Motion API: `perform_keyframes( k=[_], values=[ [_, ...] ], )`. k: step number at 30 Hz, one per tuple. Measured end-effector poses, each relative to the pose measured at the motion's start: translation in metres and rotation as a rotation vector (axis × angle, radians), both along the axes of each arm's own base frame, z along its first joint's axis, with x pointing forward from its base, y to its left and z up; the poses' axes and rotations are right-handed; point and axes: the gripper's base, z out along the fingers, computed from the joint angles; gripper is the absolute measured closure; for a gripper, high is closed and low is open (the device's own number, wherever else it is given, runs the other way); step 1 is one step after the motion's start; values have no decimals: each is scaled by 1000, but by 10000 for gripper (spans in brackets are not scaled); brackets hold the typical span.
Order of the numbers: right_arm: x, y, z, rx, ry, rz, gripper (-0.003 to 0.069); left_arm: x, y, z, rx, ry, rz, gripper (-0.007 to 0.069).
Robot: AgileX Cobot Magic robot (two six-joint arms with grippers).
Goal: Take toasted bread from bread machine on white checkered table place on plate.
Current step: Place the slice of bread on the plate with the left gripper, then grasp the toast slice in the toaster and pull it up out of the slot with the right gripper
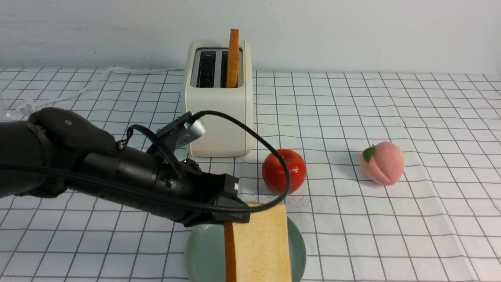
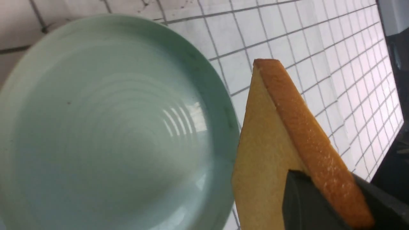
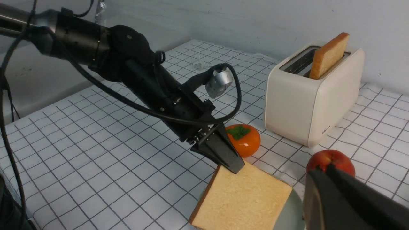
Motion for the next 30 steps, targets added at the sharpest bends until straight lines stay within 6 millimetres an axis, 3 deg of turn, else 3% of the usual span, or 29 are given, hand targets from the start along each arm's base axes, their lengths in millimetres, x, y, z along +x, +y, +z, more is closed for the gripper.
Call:
perform_keyframes(
  k=[7, 10, 12, 14, 15, 17, 19, 22, 25, 27, 28, 29, 30],
  values=[
    [-1, 1, -1, -7, 8, 14, 659, 7, -1, -22, 50, 46, -5, 511],
    [-1, 1, -1, -10, 11, 18, 659, 7, 1, -25, 87, 33, -25, 419],
    [-2, 1, -2, -11, 13, 22, 659, 7, 2, -27, 114, 22, -40, 244],
    [-2, 1, -2, -11, 13, 22, 659, 7, 3, -25, 117, 13, -41, 126],
    [-2, 1, -2, -11, 13, 22, 659, 7, 3, -24, 117, 9, -41, 113],
    [-2, 1, -2, -12, 13, 21, 659, 3, 5, -9, 108, -46, -36, -10],
    [-2, 1, -2, -13, 13, 21, 659, -2, 7, 4, 102, -95, -33, -29],
    [-1, 0, -3, -27, 14, 14, 659, -14, 15, 38, 99, -241, -15, -12],
    [0, -1, -4, -31, 40, -9, 659, -37, 29, 83, 105, -457, 23, 88],
    [2, -2, -5, -25, 58, -19, 659, -46, 34, 97, 110, -527, 36, 138],
    [7, -2, -6, -20, 91, -35, 659, -62, 44, 118, 128, -650, 53, 260],
    [7, -3, -6, -18, 96, -36, 659, -66, 45, 122, 126, -670, 56, 274],
    [11, -3, -6, -23, 128, -45, 659, -78, 51, 133, 132, -732, 60, 377]
  ],
)
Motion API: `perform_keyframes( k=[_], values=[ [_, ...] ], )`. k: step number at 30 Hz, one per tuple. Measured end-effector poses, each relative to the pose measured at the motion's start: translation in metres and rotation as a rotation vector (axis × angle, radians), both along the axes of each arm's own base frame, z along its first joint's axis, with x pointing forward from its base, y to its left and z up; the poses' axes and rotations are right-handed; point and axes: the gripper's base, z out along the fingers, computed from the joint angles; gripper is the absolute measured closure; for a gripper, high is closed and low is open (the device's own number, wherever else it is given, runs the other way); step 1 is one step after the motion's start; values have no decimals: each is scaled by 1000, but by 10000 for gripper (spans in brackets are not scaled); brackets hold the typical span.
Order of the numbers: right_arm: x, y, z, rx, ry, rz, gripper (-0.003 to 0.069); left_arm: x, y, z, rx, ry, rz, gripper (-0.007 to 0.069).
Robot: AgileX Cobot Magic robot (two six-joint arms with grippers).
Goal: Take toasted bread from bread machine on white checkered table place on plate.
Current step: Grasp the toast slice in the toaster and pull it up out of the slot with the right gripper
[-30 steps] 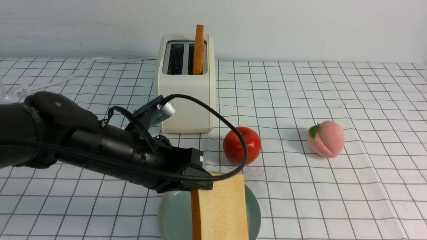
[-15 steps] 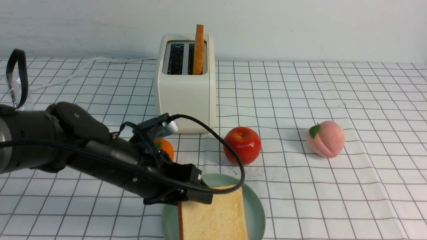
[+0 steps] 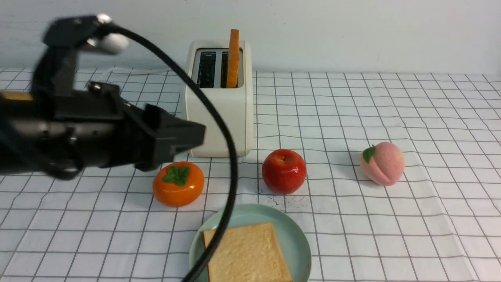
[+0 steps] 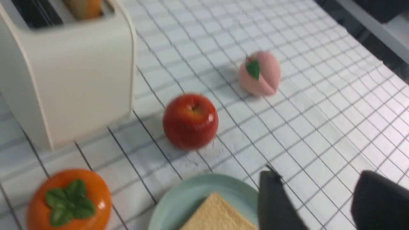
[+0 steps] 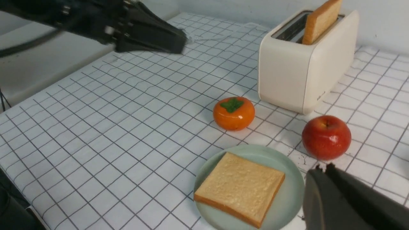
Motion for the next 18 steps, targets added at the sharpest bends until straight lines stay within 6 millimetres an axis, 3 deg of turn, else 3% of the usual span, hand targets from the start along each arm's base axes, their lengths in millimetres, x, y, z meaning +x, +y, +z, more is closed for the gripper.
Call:
perform_keyframes(
  k=[1, 3, 4, 10, 11, 15, 18],
  values=[
    [2, 0, 0, -3, 11, -2, 659, -4, 2, 3, 6, -19, 1, 409],
    [14, -1, 2, -18, 77, -13, 659, -27, 11, 19, 2, -91, 7, 595],
    [20, -1, 4, -21, 101, -19, 659, -34, 14, 23, -1, -100, 9, 631],
    [62, -1, 12, -26, 217, -18, 659, -67, 31, 27, 6, -36, 75, 638],
    [79, 0, 13, -19, 257, -13, 659, -75, 37, 27, 20, -20, 113, 638],
    [114, 7, 17, -10, 307, 13, 659, -96, 55, 28, 48, -35, 214, 638],
    [146, 31, 25, -24, 302, 84, 659, -115, 67, 26, 22, -69, 274, 638]
  ],
)
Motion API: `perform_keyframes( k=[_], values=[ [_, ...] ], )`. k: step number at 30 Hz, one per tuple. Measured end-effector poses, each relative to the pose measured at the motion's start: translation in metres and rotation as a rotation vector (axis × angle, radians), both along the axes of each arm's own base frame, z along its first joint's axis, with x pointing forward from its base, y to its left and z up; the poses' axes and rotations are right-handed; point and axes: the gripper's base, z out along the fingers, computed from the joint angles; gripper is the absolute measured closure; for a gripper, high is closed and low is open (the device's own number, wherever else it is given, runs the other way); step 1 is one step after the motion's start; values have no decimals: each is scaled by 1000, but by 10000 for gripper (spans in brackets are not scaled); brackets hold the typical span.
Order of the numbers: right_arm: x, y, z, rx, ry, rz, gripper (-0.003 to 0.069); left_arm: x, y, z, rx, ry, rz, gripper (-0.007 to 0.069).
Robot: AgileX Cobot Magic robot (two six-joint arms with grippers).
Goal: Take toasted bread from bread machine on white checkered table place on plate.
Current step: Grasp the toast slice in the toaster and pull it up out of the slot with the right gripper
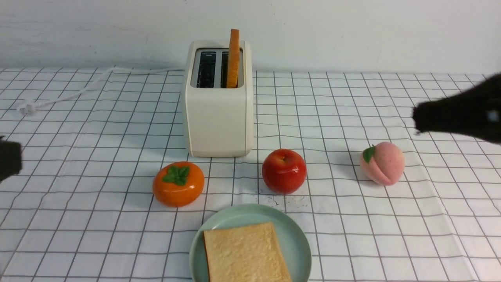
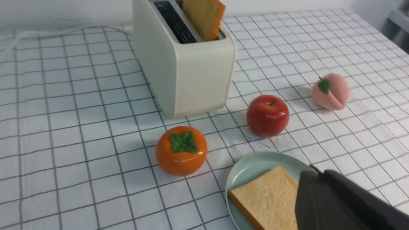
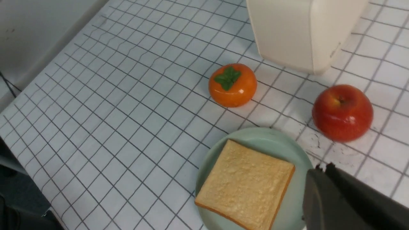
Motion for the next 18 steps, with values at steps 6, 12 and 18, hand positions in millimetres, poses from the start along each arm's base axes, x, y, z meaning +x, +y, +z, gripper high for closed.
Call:
perform_keyframes(
  k=[6, 12, 18],
  values=[
    [62, 70, 1, -45, -62, 54, 630, -22, 9, -10, -41, -72, 15, 638],
    [133, 118, -17, -69, -80, -6, 494, -26, 11, -5, -75, -149, 22, 638],
    [188, 140, -46, -71, -120, -72, 288, -24, 12, 6, -125, -274, 35, 638]
  ],
)
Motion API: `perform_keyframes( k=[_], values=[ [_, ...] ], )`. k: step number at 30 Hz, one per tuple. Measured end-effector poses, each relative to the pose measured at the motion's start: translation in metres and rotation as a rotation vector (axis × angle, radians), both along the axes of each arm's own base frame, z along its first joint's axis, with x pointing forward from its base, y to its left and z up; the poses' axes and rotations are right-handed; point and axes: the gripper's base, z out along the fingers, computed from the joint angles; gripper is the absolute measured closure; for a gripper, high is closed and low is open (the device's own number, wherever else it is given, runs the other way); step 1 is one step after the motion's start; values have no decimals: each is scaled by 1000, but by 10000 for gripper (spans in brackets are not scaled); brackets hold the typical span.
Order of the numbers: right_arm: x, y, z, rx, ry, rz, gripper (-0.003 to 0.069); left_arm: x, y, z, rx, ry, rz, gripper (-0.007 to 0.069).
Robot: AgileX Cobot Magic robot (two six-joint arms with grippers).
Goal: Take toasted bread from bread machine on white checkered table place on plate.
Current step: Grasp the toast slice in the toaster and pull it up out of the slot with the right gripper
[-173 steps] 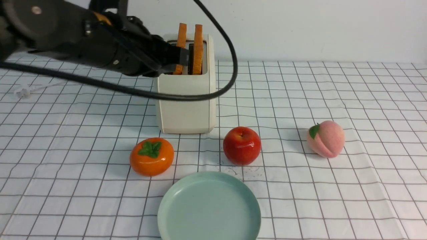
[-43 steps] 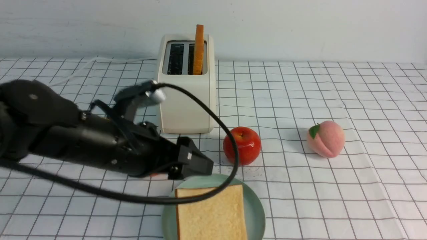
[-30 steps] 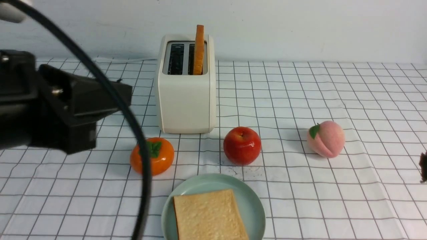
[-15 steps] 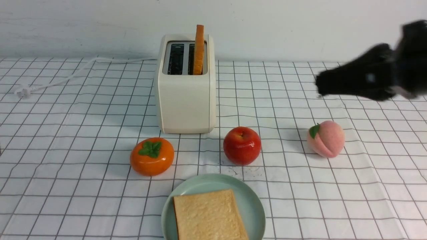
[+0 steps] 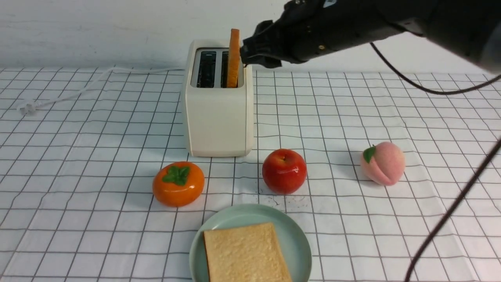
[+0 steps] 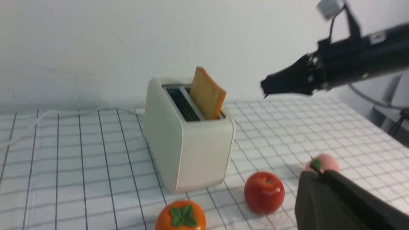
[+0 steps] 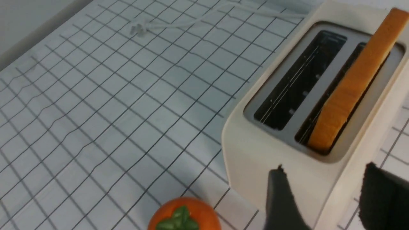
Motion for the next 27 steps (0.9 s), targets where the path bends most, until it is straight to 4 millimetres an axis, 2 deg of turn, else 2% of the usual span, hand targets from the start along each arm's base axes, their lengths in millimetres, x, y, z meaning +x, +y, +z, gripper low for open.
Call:
perform_keyframes(
  k=[3, 5, 11, 16, 22, 27],
  values=[
    [23, 9, -13, 26, -31, -40, 208, 0, 1, 6, -27, -59, 6, 638],
    [33, 13, -21, 35, -47, -57, 184, 0, 1, 8, -35, -76, 8, 638],
    [63, 22, -50, 63, -102, -125, 167, 0, 1, 9, -39, -92, 10, 638],
    [73, 25, -66, 68, -117, -155, 169, 0, 1, 9, -40, -94, 10, 638],
    [80, 27, -83, 67, -114, -171, 272, 0, 1, 9, -40, -96, 11, 638],
    [80, 28, -81, 76, -125, -176, 456, 0, 1, 8, -35, -84, 9, 638]
  ],
)
